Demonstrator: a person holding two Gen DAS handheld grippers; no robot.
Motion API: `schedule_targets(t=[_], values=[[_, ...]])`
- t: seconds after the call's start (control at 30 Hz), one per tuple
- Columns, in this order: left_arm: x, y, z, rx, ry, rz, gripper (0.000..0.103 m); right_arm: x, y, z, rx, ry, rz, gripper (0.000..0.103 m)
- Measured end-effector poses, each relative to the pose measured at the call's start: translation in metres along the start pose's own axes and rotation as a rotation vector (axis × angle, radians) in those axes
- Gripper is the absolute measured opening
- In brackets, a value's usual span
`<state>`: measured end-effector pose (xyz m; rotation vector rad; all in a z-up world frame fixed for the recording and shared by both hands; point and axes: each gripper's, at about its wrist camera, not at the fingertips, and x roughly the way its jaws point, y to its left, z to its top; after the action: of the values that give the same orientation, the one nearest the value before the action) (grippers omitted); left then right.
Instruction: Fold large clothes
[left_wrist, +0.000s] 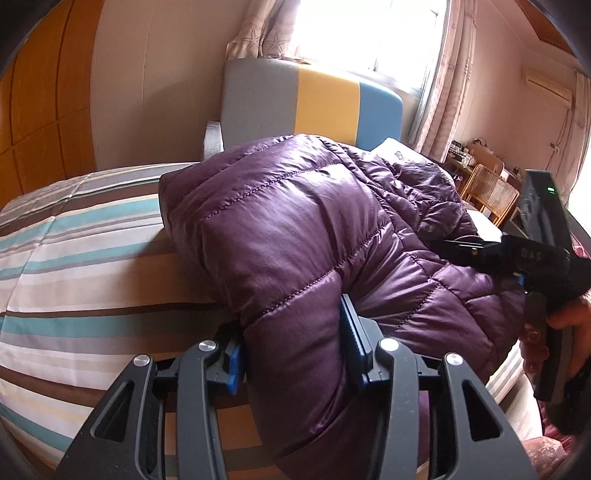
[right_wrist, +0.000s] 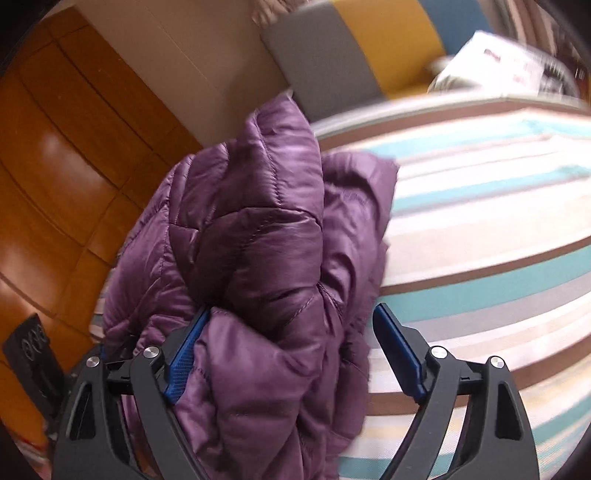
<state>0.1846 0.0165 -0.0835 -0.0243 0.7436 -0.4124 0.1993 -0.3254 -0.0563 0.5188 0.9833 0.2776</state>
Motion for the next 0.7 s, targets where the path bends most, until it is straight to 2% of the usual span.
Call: schedule_targets(t=[0.07, 0.1, 0.13, 0.2, 0.23, 0.33, 0.5, 0.67, 0.7], values=[[0.003, -0.002, 0.003, -0.002, 0.008, -0.002, 0.044, 0.016, -0.012, 0.006, 0.052, 0.068, 0.077, 0.084], [0.005, -0.001, 0.004, 0.001, 0.012, -0.001, 0.044, 0.024, -0.018, 0.009, 0.073, 0.095, 0.117, 0.077], [0.006, 0.000, 0.004, 0.000, 0.016, -0.001, 0.044, 0.027, -0.020, 0.011, 0.077, 0.099, 0.131, 0.063], [0.006, -0.001, 0.006, -0.001, 0.013, 0.002, 0.043, 0.024, -0.016, 0.014, 0.041, 0.071, 0.165, 0.044], [0.005, -0.003, 0.007, 0.001, 0.008, 0.006, 0.042, 0.019, -0.011, 0.014, 0.003, 0.054, 0.160, 0.037], [0.001, -0.011, 0.011, 0.013, -0.018, 0.019, 0.040, 0.004, -0.002, 0.016, -0.055, 0.009, 0.163, 0.032], [-0.014, -0.020, 0.022, 0.055, -0.075, 0.052, 0.039, -0.020, 0.010, 0.021, -0.081, -0.075, 0.196, 0.031], [-0.029, -0.008, 0.038, 0.045, -0.135, 0.062, 0.039, -0.041, 0.029, 0.022, -0.144, -0.152, 0.208, 0.031], [-0.030, -0.004, 0.042, 0.048, -0.145, 0.074, 0.039, -0.037, 0.043, 0.022, -0.164, -0.164, 0.202, 0.031]])
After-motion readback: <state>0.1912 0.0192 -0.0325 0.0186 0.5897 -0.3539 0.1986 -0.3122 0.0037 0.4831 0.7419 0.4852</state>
